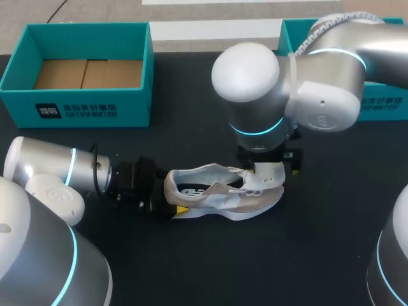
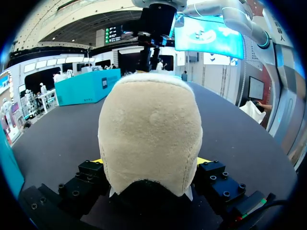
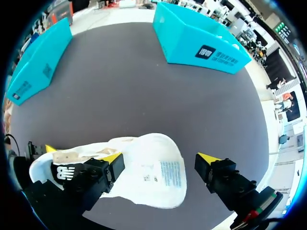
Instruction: Take the shoe out of the shoebox, open the shoe tongue, remove and reinsert the insole, then place the shoe into the shoebox
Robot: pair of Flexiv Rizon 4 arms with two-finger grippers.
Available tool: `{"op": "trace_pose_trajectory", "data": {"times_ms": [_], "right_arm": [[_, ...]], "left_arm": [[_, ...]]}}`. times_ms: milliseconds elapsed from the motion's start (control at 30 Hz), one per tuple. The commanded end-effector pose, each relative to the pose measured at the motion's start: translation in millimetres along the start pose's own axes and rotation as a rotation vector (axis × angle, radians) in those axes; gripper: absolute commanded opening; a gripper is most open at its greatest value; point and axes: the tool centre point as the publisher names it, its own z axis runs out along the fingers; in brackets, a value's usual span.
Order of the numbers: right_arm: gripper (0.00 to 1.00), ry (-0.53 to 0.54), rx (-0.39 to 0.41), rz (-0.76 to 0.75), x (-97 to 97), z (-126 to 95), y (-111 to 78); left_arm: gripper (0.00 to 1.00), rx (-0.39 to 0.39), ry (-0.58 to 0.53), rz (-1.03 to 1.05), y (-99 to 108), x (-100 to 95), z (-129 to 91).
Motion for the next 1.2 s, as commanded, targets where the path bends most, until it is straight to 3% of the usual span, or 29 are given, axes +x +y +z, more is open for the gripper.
{"op": "trace_pose_trajectory", "data": {"times_ms": [33,267,767,1200], "right_arm": [[1.0,-0.012,-0.027,0.013,7.8,-23,-2.6],[1.0,0.003,-0.037,-0.011,16.1,-39,1.2],[1.0,-0.015,-0.048,-0.016,18.5,-48,6.5],[1.0,0.047,-0.077,-0.186,24.6,-75,10.4]], "left_arm": [[0.0,-0.002,0.0,0.001,2,0.8,-1],[0.0,-0.002,0.0,0.001,2,0.8,-1],[0.0,-0.002,0.0,0.001,2,0.8,-1],[0.0,-0.002,0.0,0.001,2,0.8,-1]]}}
